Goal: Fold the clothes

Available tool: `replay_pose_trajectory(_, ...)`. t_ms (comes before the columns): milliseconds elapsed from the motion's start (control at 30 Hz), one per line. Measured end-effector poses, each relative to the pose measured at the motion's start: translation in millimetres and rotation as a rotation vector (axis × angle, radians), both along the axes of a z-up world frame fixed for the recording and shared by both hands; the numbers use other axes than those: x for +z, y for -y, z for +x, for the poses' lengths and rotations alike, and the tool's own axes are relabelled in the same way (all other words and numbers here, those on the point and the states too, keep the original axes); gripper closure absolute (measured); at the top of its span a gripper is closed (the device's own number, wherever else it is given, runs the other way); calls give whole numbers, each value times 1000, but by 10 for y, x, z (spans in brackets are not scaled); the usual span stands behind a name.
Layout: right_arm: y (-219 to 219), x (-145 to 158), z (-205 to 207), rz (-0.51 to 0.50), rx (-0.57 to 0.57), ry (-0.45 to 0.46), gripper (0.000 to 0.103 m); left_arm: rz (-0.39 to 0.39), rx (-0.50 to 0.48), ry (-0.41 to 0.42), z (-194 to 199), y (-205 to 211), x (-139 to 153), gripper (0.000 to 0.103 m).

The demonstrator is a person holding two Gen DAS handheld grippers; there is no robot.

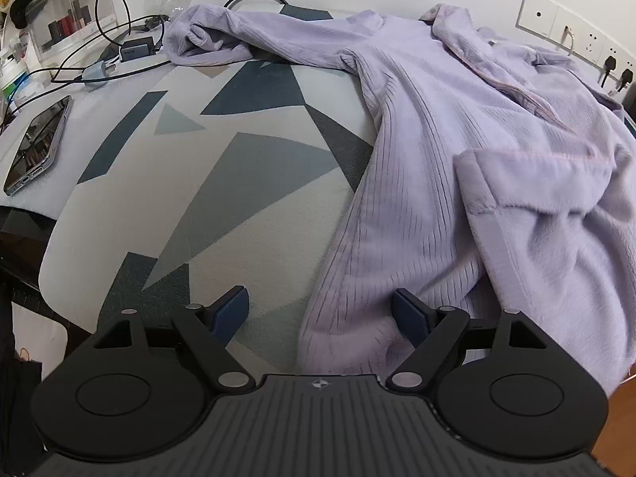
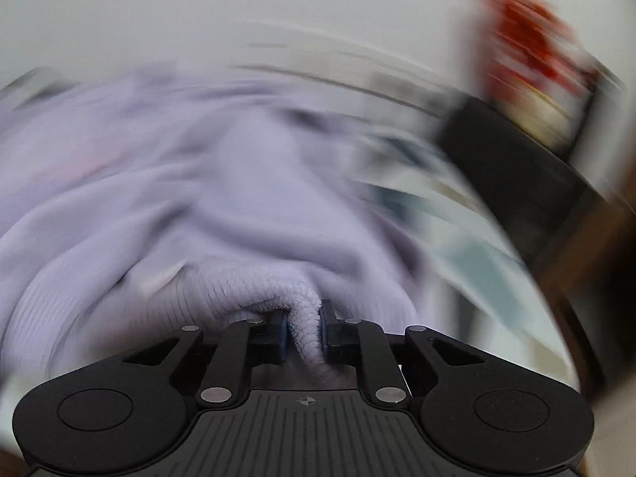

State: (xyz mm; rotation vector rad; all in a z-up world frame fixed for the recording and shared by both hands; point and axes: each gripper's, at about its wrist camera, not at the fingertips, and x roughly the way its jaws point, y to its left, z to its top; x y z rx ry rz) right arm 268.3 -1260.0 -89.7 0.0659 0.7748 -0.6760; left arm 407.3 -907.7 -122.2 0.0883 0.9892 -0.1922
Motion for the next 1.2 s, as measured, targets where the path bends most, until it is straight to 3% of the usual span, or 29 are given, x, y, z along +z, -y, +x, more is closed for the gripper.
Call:
replay_pose_trajectory(100, 525, 65, -267, 61, -307, 64, 80, 2, 3, 1, -1, 3, -4, 21)
replay_pose_trajectory(167, 698, 102, -437, 152, -411, 122, 71, 4, 7, -3, 7, 3, -4, 21)
replay_pose_trajectory(233, 669, 128, -545, 205, -397, 162, 64, 1, 15, -12, 19, 2, 2, 21)
replay_pose_trajectory(333, 401, 178, -559, 203, -311, 191, 36, -10, 16, -23, 22, -14, 8, 21)
replay_pose_trajectory(400, 239, 166, -515, 216, -249, 187, 33, -28, 10, -29, 9, -44, 13, 21)
replay_pose_trajectory(467, 106, 116, -463, 254, -196, 168, 24, -52, 1, -31, -20, -84, 20, 21)
replay_pose_trajectory(600, -160, 14, -358, 330, -91, 128, 23, -85, -27, -23, -95, -153, 24, 22)
replay_pose_trajectory(633, -161, -50, -343, 362, -111, 120, 26, -76, -41, -16, -113, -148, 26, 26)
replay_pose_trajectory(700, -21, -138, -353, 444, -154, 177, 43, -51, -72, -1, -138, -111, 45, 51)
replay_pose_trajectory(733, 53, -154, -371, 482, -177, 218, 53, -48, -79, -1, -134, -92, 57, 57)
replay_pose_trajectory(800, 208, -138, -395, 569, -206, 307, 90, -43, -80, -7, -119, -52, 74, 68)
replay_pose_trajectory(833, 276, -94, -394, 620, -203, 342, 96, -37, -76, -6, -109, -38, 78, 70)
replay_pose_trajectory(967, 342, 327, -536, 550, -216, 486, 99, -33, -46, 5, -67, -40, 65, 71)
replay_pose_trajectory(1067, 324, 536, -673, 508, -184, 541, 99, -34, -41, 10, -39, -46, 57, 71)
replay_pose_trajectory(1200, 337, 596, -851, 499, -216, 534, 99, -32, -35, 5, 1, -49, 58, 69)
